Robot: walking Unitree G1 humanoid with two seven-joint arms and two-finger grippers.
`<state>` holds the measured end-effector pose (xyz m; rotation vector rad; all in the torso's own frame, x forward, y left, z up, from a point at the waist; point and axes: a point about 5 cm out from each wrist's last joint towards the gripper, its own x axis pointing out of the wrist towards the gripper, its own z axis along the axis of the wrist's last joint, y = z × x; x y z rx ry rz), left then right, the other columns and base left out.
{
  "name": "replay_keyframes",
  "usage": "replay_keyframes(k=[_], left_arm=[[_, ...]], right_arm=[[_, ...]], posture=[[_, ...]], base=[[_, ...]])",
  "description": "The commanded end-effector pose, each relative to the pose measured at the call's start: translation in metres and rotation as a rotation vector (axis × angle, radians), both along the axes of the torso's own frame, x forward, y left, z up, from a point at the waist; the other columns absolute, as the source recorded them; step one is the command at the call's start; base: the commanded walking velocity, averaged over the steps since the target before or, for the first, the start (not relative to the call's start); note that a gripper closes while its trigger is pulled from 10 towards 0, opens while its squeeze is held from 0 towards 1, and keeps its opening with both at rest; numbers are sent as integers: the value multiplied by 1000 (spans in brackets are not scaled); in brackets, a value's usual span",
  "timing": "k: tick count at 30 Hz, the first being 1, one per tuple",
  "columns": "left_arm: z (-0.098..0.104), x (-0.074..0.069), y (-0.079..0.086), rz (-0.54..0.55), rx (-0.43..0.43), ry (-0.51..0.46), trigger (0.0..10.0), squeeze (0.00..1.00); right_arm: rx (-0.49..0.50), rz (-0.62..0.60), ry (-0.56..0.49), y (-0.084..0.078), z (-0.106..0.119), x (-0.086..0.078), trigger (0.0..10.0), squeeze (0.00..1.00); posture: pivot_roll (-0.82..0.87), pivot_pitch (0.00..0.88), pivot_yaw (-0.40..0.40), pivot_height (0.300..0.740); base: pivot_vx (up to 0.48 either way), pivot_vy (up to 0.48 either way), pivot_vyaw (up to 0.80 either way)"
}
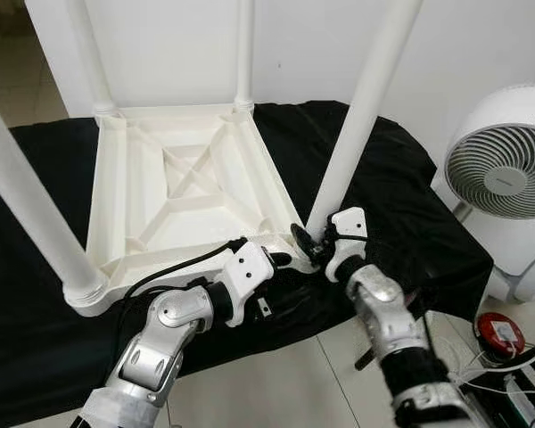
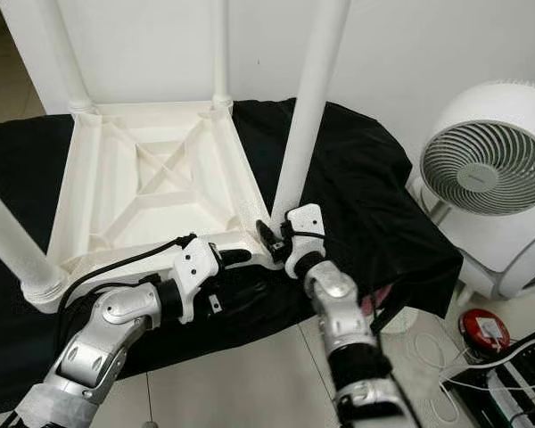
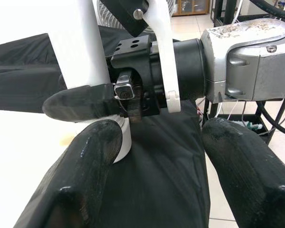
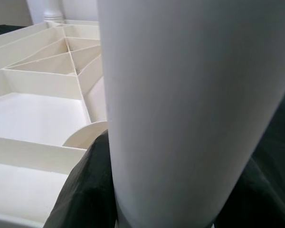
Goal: Building children table
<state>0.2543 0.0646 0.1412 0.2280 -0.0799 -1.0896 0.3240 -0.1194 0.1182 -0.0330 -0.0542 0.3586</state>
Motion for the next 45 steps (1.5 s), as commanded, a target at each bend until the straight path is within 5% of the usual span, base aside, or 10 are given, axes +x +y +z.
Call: replay_keyframes(k=[1, 5, 14, 15, 24, 25, 27, 34, 45], left_arm=[[0, 1, 0, 38, -6, 0, 10000, 0], [-1, 1, -3, 40, -14, 2, 10000, 0], [-1, 1, -5, 41, -24, 1, 10000, 0], [-2, 1, -5, 41, -23, 2, 10000, 0], [-2, 0, -4, 37, -19, 2, 10000, 0], [-3, 0, -4, 34, -17, 2, 10000, 0], [-2, 1, -4, 32, -16, 1, 10000, 0], [-2, 1, -5, 29, -16, -1, 10000, 0], [0, 3, -3, 37, -18, -10, 10000, 0]], right_arm=[[1, -75, 44, -5, -9, -3, 10000, 0], [61, -210, 68, 17, -8, -7, 10000, 0], [92, -184, 71, 32, -3, -11, 10000, 0], [100, -149, 44, 24, 2, -12, 10000, 1000], [70, 87, -8, 8, 11, -22, 10000, 1000], [33, 160, -11, 2, 10, -24, 10000, 0], [-67, 315, -20, -14, 9, -23, 10000, 0], [-116, 407, -11, -26, 12, -14, 10000, 0], [-234, 565, 24, -25, 22, 19, 10000, 0]], posture=[[-8, 0, -45, 740], [-10, 0, -56, 740], [-13, 0, -64, 740], [-14, 0, -66, 740], [-21, 0, -60, 740], [-24, 0, -59, 740], [-25, 0, -59, 740], [-21, 0, -61, 740], [-5, 0, -61, 740]], base=[[0, 0, 0], [0, 0, 0], [0, 0, 0], [0, 0, 0], [0, 0, 0], [0, 0, 0], [0, 0, 0], [0, 0, 0], [0, 0, 0]])
